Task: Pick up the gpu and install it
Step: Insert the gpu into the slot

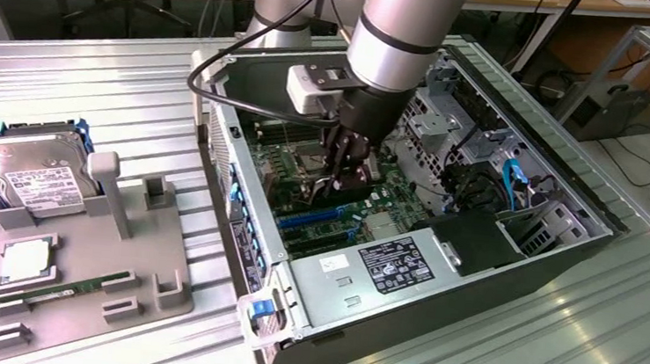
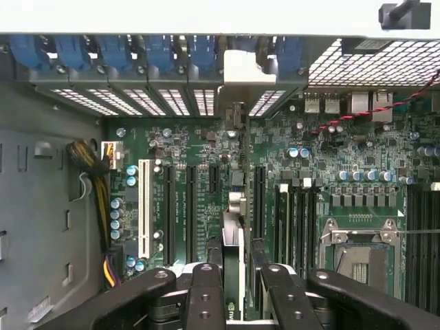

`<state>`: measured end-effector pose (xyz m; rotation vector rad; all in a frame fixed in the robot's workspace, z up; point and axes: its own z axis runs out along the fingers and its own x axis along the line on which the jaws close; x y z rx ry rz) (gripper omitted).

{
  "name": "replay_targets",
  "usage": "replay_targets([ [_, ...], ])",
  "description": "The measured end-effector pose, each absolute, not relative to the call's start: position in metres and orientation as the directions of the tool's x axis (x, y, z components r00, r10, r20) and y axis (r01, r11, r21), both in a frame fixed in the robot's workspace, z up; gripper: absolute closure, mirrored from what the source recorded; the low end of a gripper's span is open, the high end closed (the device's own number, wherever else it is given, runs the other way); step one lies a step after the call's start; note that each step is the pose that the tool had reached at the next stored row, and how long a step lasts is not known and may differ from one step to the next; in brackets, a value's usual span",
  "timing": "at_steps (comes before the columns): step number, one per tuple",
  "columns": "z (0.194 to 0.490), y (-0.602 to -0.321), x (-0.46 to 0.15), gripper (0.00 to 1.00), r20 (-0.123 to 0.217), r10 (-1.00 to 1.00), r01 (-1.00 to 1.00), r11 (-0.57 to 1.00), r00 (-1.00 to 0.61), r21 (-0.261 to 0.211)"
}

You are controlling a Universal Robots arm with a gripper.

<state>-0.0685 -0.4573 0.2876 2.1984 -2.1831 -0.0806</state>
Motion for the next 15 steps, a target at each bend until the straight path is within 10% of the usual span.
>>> replay_targets([
  [15,0.273,-0.457,-0.074,0.74,-0.007,-1.000,-0.999,-0.007,0.007,0.050],
])
